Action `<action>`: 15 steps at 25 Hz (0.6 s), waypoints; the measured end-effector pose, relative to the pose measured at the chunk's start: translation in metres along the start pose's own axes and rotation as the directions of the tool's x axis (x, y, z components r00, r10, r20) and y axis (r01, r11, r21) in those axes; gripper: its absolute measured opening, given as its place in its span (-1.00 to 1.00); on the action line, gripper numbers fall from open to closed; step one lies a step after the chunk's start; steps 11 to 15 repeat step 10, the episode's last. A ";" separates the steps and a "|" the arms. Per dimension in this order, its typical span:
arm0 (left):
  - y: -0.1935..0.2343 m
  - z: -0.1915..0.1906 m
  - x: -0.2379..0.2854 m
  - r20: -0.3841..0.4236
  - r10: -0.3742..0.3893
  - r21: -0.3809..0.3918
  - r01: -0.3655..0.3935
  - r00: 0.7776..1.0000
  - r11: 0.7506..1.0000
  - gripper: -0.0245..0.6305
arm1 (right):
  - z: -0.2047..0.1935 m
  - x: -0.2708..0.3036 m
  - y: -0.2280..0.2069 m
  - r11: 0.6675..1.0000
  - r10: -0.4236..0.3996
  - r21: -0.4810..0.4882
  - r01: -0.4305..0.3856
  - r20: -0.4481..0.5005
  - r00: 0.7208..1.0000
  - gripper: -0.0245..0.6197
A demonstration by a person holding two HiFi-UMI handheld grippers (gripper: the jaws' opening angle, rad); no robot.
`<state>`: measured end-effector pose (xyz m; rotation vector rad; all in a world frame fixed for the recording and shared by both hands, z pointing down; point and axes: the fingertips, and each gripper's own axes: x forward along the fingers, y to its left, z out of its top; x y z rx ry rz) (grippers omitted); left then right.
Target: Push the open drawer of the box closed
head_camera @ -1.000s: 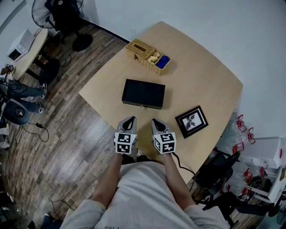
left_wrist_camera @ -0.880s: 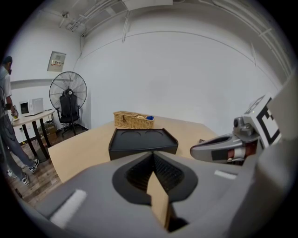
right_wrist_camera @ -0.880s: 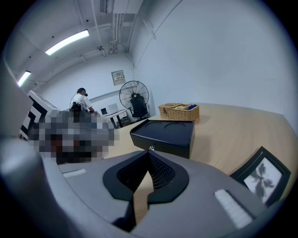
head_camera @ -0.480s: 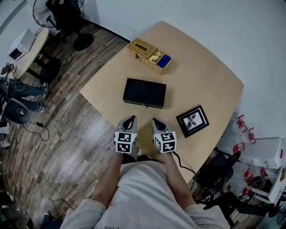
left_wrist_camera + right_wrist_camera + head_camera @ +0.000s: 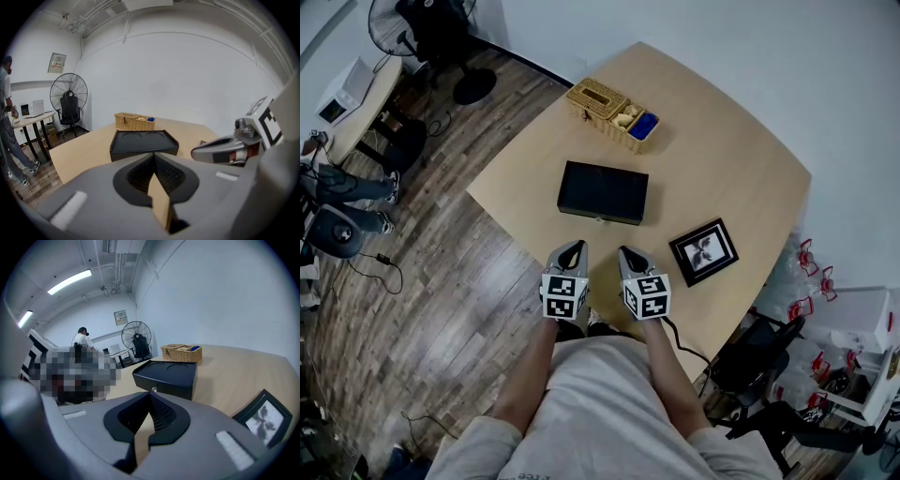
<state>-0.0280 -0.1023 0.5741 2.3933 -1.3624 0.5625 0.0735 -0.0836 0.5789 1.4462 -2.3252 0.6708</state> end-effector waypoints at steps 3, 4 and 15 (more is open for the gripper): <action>0.001 0.000 0.001 -0.001 0.003 -0.006 -0.003 1.000 1.000 -0.77 | 0.001 0.000 -0.002 1.000 0.000 0.005 0.000 0.001 1.000 -0.92; 0.001 0.000 0.001 -0.002 0.004 -0.008 -0.004 1.000 1.000 -0.77 | 0.001 0.001 -0.002 1.000 0.000 0.005 0.000 0.002 1.000 -0.92; 0.000 -0.002 0.000 -0.003 0.009 -0.016 -0.009 1.000 1.000 -0.77 | 0.000 -0.001 -0.002 1.000 0.002 -0.004 -0.002 0.002 1.000 -0.92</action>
